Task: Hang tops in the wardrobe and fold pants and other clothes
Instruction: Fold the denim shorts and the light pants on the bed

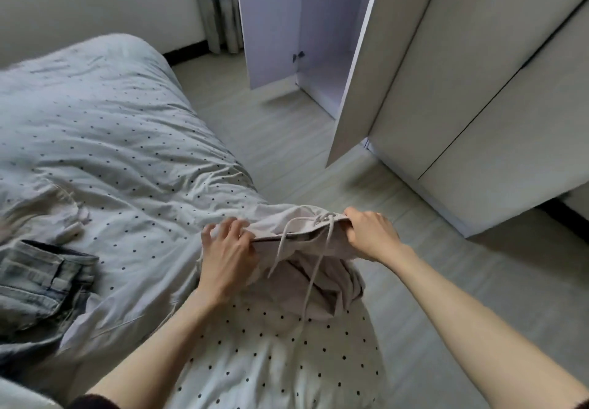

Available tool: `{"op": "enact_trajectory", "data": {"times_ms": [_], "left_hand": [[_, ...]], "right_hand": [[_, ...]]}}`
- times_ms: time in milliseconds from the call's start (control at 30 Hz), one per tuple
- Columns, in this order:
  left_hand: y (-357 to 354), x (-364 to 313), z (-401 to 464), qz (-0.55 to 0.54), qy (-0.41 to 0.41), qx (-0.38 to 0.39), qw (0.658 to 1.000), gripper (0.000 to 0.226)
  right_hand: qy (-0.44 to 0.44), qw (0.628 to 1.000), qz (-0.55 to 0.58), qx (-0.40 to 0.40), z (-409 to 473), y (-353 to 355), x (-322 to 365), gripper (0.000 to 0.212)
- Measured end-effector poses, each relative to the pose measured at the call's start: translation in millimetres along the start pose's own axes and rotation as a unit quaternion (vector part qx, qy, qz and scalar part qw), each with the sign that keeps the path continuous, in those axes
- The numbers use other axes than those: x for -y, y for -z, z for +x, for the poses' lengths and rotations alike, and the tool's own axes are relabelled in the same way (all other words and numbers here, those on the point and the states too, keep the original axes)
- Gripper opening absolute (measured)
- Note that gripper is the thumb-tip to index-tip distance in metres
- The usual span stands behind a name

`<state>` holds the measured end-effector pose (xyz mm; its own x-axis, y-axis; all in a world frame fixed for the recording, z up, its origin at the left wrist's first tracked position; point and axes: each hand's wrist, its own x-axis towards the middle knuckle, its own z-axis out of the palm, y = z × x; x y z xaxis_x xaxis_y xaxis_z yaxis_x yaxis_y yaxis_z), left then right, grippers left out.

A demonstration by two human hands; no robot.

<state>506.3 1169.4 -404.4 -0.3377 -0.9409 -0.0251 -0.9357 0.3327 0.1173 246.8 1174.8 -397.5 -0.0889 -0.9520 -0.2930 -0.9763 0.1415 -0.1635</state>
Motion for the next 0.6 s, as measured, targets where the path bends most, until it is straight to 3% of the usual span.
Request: {"op": "enact_trajectory", "data": {"times_ms": [67, 167, 367, 400, 467, 600], "left_hand": [[35.0, -7.0, 27.1, 0.017, -0.011, 0.024, 0.999, 0.02], [87.8, -27.6, 65.6, -0.001, -0.055, 0.0, 0.998, 0.017], [173.3, -75.5, 101.3, -0.03, -0.148, -0.153, 0.977, 0.017], [200.7, -105.4, 101.8, -0.05, -0.196, -0.189, 0.961, 0.015], [214.2, -113.4, 99.1, -0.065, -0.197, -0.217, 0.954, 0.014], [260.8, -152.3, 90.6, -0.089, -0.283, -0.299, 0.907, 0.03]], "right_hand": [[-0.034, 0.999, 0.006, -0.011, -3.9, 37.6, -7.1, 0.023], [-0.072, 0.997, 0.023, -0.03, -19.6, 100.9, -22.7, 0.024], [-0.092, 0.993, -0.027, -0.075, -68.2, 180.6, -49.4, 0.026], [-0.114, 0.984, -0.049, -0.126, -100.2, 204.1, -64.1, 0.025], [-0.12, 0.973, -0.104, -0.167, -108.1, 212.5, -62.4, 0.028], [-0.147, 0.92, -0.168, -0.322, -154.7, 251.2, -77.7, 0.027]]}}
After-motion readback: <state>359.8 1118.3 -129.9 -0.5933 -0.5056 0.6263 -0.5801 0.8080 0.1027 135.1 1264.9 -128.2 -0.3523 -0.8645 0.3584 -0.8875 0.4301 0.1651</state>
